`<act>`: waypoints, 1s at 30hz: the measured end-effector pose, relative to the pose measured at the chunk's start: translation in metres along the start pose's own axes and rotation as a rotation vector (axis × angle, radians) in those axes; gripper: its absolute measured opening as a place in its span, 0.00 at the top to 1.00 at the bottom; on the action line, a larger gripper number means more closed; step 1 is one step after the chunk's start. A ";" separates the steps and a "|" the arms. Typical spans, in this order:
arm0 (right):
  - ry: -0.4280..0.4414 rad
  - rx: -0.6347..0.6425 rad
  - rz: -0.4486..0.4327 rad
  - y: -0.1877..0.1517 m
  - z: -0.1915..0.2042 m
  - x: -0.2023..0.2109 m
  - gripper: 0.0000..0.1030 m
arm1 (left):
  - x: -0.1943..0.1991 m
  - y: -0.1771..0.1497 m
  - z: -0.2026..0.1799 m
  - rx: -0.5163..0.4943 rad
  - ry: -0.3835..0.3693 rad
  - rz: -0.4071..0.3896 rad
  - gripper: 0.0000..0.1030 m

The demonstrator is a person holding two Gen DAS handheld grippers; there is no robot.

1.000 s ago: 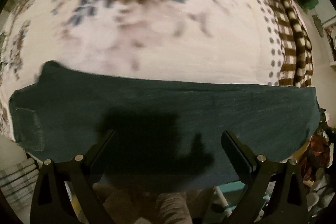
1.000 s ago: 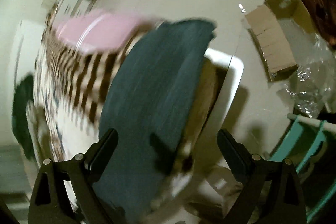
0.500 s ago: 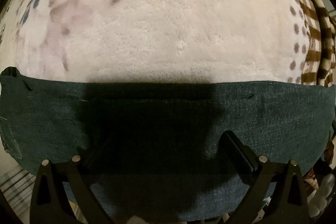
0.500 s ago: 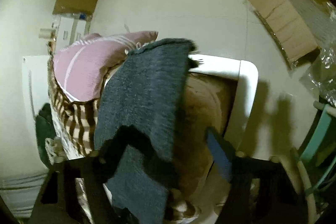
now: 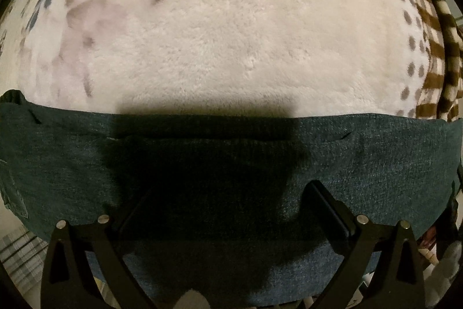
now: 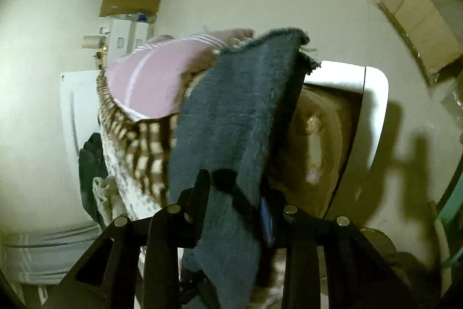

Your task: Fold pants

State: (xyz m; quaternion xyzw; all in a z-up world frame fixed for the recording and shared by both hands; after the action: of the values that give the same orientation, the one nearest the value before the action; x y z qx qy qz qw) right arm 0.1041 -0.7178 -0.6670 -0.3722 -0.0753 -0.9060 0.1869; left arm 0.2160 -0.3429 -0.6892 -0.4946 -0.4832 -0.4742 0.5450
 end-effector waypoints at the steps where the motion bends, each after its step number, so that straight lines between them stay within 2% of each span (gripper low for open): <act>1: 0.029 -0.017 -0.003 0.003 -0.002 -0.005 0.65 | 0.000 0.001 0.000 0.003 0.000 -0.003 0.00; 3: 0.081 -0.039 0.000 0.005 -0.002 -0.006 0.64 | 0.000 -0.002 -0.002 0.005 -0.003 0.005 0.00; 6: 0.154 -0.001 -0.043 0.002 0.007 0.006 0.64 | 0.002 -0.009 0.000 0.000 -0.007 -0.008 0.00; 9: 0.099 0.004 -0.042 -0.002 -0.004 -0.001 0.60 | 0.002 -0.013 0.000 0.000 -0.008 -0.014 0.00; 13: 0.225 -0.091 -0.068 0.006 -0.006 -0.012 0.58 | 0.001 -0.017 0.002 0.014 -0.005 0.003 0.00; 15: 0.255 -0.078 -0.075 0.011 0.007 -0.016 0.57 | 0.000 -0.013 0.001 0.017 -0.003 0.011 0.00; 16: 0.233 -0.035 -0.072 0.013 0.016 -0.020 0.57 | 0.001 -0.014 0.001 0.017 -0.002 0.013 0.00; 17: 0.200 -0.001 -0.070 0.015 0.023 -0.025 0.66 | 0.001 -0.013 0.000 0.015 -0.002 0.015 0.00; 18: 0.143 0.023 -0.072 0.017 0.024 -0.029 0.81 | 0.002 -0.011 0.000 0.013 -0.006 0.019 0.00; 21: 0.041 0.049 -0.090 0.017 0.028 -0.027 0.87 | 0.007 -0.008 0.002 0.013 -0.036 0.038 0.00; 26: -0.040 0.221 -0.160 0.000 0.071 0.009 0.89 | 0.026 -0.008 0.016 0.040 -0.075 0.036 0.00; 30: -0.046 0.287 -0.203 -0.013 0.101 0.036 0.90 | 0.048 -0.008 0.032 0.032 -0.099 0.002 0.00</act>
State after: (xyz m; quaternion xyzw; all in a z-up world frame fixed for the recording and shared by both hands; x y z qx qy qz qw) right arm 0.1400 -0.6880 -0.5698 -0.3529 -0.2452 -0.8914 0.1438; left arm 0.2102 -0.3138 -0.6395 -0.5091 -0.5164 -0.4409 0.5289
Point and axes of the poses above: each gripper's, at about its wrist camera, not at the fingertips, and x roughly against the way its jaws point, z to its left, y to its top, the point moved 9 cm from there along -x, roughly the way its jaws point, and after that the axes turned 9 degrees about x, right-handed, at the moved point
